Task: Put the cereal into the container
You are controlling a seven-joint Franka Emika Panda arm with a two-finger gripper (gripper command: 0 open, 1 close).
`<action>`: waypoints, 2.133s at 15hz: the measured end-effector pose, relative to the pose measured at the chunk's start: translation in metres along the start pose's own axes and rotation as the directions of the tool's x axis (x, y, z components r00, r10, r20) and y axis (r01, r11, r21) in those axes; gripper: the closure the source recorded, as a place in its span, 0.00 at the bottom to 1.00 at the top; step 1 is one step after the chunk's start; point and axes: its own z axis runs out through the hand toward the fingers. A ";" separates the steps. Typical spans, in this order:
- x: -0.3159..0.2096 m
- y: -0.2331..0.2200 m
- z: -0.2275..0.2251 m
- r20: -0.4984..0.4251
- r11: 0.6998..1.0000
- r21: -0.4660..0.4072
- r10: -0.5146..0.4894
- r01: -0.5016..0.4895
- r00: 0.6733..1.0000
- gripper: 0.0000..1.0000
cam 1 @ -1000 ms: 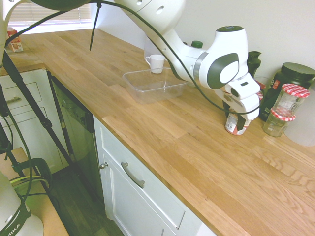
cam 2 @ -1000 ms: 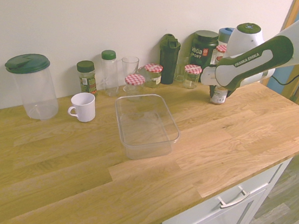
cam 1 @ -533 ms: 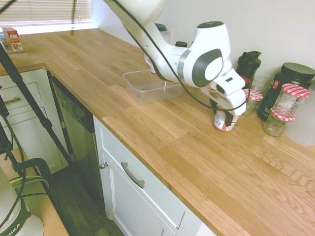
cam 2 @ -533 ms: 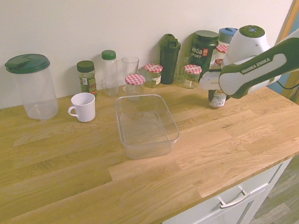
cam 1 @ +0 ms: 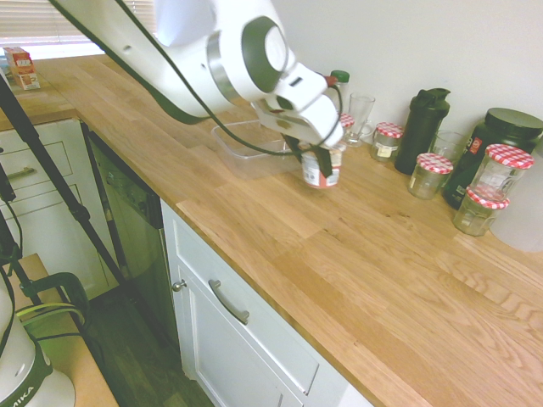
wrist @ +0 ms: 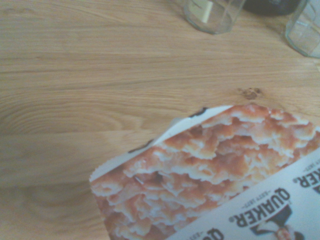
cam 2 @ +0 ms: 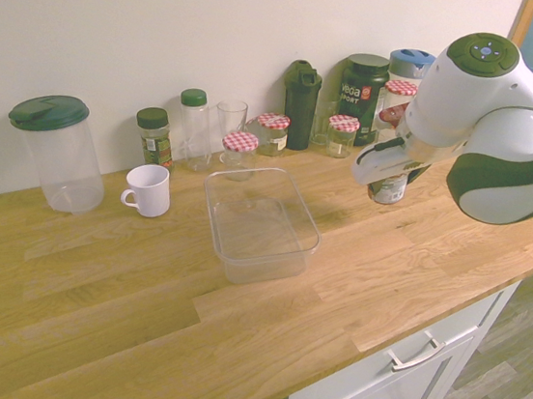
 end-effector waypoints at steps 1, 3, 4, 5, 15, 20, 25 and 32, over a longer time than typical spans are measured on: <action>-0.015 -0.011 -0.015 -0.014 0.999 0.002 -0.039 0.039 0.999 1.00; -0.040 -0.032 -0.033 -0.030 0.995 0.003 -0.097 0.097 0.995 1.00; -0.044 -0.040 -0.039 -0.036 0.994 0.007 -0.110 0.110 0.993 1.00; -0.045 -0.047 -0.045 -0.041 0.993 0.011 -0.117 0.117 0.992 1.00; -0.068 -0.134 -0.053 0.133 0.923 -0.013 -0.380 0.384 0.916 1.00; -0.060 -0.158 -0.020 0.254 0.888 -0.042 -0.433 0.457 0.865 1.00; -0.047 -0.158 0.021 0.337 0.870 -0.059 -0.445 0.490 0.830 1.00; -0.055 -0.163 0.054 0.400 0.849 -0.081 -0.453 0.523 0.797 0.00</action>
